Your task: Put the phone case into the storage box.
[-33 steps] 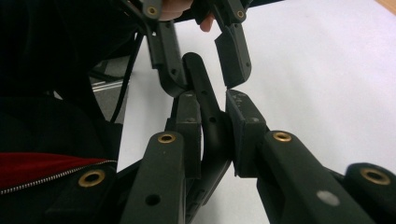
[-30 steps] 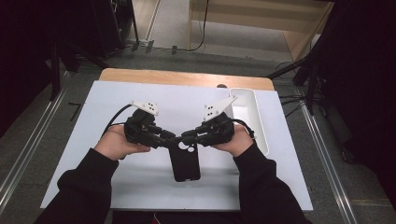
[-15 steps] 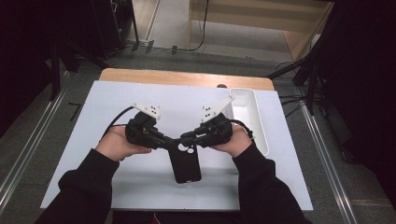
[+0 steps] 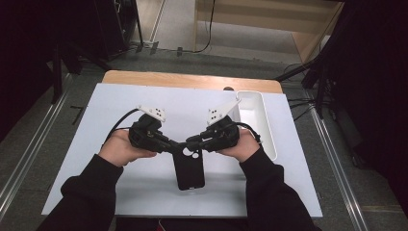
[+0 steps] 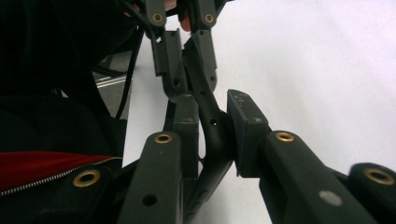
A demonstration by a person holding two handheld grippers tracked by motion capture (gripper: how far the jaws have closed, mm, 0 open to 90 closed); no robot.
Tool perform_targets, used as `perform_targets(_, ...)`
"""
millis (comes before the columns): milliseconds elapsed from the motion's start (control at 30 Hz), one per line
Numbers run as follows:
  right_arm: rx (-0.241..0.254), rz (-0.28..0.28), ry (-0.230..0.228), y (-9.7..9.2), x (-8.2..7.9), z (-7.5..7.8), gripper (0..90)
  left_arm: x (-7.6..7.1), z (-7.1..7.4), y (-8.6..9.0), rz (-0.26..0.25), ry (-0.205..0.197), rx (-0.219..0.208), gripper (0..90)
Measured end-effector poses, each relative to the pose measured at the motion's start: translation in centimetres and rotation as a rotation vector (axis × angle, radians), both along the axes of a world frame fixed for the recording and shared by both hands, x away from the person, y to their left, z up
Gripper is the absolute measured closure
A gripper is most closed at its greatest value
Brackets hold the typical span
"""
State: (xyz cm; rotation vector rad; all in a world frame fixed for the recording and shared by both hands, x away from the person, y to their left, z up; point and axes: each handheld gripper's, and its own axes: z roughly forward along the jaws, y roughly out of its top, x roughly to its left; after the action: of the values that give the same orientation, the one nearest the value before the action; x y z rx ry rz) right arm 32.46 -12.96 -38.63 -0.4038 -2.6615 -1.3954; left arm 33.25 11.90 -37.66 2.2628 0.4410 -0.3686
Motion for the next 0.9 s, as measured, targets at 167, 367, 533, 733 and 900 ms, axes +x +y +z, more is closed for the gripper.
perform_targets(167, 0.029, 0.001, 0.008, -0.1, 0.0, 0.2, 63.4, -0.1, 0.0, -0.1, -0.009, -0.005, 0.004, 79.4)
perform_targets(367, 0.054, -0.043, 0.023, -0.5, -0.3, 1.3, 54.4, -0.1, 0.4, 0.1, -0.005, -0.009, -0.004, 79.3)
perform_targets(533, 0.076, -0.077, 0.027, -0.8, -0.6, 2.1, 47.0, -0.3, 0.8, 0.1, 0.014, -0.023, 0.001, 79.4)
perform_targets(733, 0.073, -0.175, 0.035, -0.7, -1.0, 3.2, 42.2, -0.6, 1.3, 0.2, 0.019, -0.029, 0.014, 79.3)
perform_targets(900, 0.038, -0.276, 0.018, -0.7, -1.1, 3.3, 38.7, -0.8, 1.9, 0.3, 0.044, -0.022, 0.027, 79.3)
